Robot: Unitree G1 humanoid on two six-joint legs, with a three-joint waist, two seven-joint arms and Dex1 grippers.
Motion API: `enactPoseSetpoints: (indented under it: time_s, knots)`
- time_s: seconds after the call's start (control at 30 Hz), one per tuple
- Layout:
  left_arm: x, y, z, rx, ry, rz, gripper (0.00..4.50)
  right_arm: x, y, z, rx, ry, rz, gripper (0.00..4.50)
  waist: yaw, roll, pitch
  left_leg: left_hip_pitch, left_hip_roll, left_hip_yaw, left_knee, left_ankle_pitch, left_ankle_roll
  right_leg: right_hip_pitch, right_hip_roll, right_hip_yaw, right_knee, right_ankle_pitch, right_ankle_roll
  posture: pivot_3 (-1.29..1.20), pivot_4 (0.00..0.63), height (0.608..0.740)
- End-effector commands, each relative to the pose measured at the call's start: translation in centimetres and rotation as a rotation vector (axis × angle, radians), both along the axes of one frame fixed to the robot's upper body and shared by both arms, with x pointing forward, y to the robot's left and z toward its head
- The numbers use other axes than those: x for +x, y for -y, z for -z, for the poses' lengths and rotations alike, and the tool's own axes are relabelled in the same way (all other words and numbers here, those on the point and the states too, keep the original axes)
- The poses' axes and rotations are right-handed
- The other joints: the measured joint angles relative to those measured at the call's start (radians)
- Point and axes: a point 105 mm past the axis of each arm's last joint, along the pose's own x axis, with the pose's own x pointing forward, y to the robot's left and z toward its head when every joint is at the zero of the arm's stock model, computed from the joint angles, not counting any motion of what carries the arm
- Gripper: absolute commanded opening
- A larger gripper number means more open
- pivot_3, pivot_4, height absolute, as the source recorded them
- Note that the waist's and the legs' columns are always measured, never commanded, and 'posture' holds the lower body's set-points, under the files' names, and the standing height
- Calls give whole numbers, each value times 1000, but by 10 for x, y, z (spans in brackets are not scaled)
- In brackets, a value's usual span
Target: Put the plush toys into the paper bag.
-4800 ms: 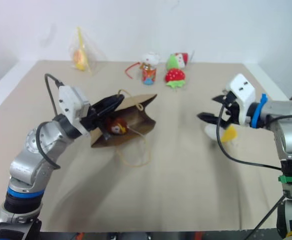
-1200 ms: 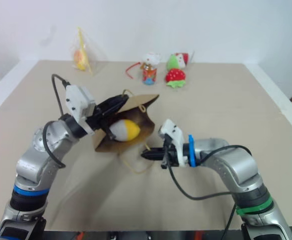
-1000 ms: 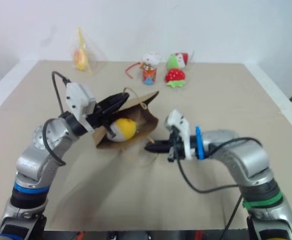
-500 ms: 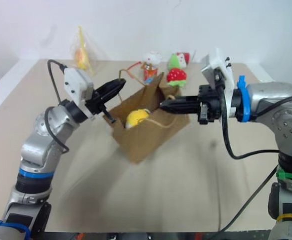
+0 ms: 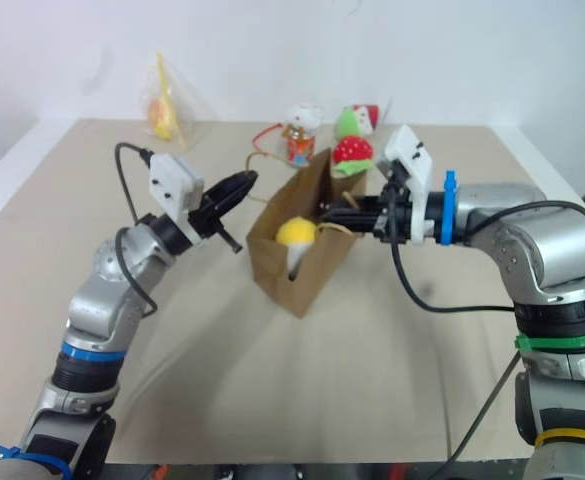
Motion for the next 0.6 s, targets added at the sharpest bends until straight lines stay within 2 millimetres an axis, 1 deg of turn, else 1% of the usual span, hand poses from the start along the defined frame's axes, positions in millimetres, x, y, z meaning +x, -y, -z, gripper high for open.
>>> enactPoseSetpoints:
  time_s: [0.03, 0.13, 0.2, 0.23, 0.27, 0.3, 0.33, 0.37, 0.47, 0.53, 0.6]
  knots:
    - [-8, 5, -10, -19, 33, 47, 1338, -2, 9, -38, 37, 113, -3, 2755, 0, 0, 0, 0, 0, 0, 0, 0, 0, 0, 0, 0, 0, 0, 0, 0, 150, 740]
    - [-10, 6, -11, -14, 33, 71, 2213, -1, 19, -49, 46, 154, 31, 3633, 0, 0, 0, 0, 0, 0, 0, 0, 0, 0, 0, 0, 0, 0, 0, 0, 150, 740]
    - [-11, 7, -11, -6, 32, 89, 2859, 1, 29, -51, 11, 193, 62, 4362, 0, 0, 0, 0, 0, 0, 0, 0, 0, 0, 0, 0, 0, 0, 0, 0, 150, 740]
    - [-12, 7, -11, -1, 30, 99, 3276, 3, 36, -49, -23, 210, 92, 4491, 0, 0, 0, 0, 0, 0, 0, 0, 0, 0, 0, 0, 0, 0, 0, 0, 150, 740]
    - [-12, 7, -11, 4, 29, 105, 3485, 5, 43, -47, -68, 224, 117, 4500, 1, 0, 0, 0, 0, 0, 0, 0, 0, 0, 0, 0, 0, 0, 0, 0, 150, 740]
    - [-12, 6, -10, 12, 29, 111, 3856, 7, 51, -41, -139, 239, 137, 4500, 1, 0, 0, 0, -1, 0, 0, 0, 0, 0, -1, 0, 0, 0, 0, 0, 150, 740]
    - [-12, 6, -10, 18, 29, 114, 4103, 8, 56, -36, -189, 235, 149, 4500, 0, 0, 0, 0, -1, 0, 0, 0, 0, 0, 0, 0, 0, 0, 0, 0, 150, 740]
    - [-12, 6, -10, 22, 29, 116, 4358, 7, 58, -33, -207, 231, 147, 4500, 1, 0, 0, 0, -1, 0, 0, 0, 0, 0, 0, 0, 0, 0, 0, 0, 150, 740]
    - [-11, 7, -10, 34, 32, 125, 4358, 6, 57, -27, -226, 223, 130, 4500, 1, 0, 0, 0, -1, 0, 0, 0, 0, 0, 0, -1, 0, 0, 0, 0, 150, 740]
    - [-11, 8, -10, 36, 35, 128, 4358, 8, 63, -27, -236, 233, 153, 4500, 0, 0, 0, 0, -1, 1, 0, 0, 0, 0, 0, -1, 0, 0, 0, 0, 150, 740]
    - [-12, 7, -11, 33, 36, 130, 4358, 9, 75, -31, -240, 248, 197, 4500, -2, 0, 0, 1, 0, 1, 0, 0, 0, 0, 0, 0, 0, 0, 0, 0, 150, 740]
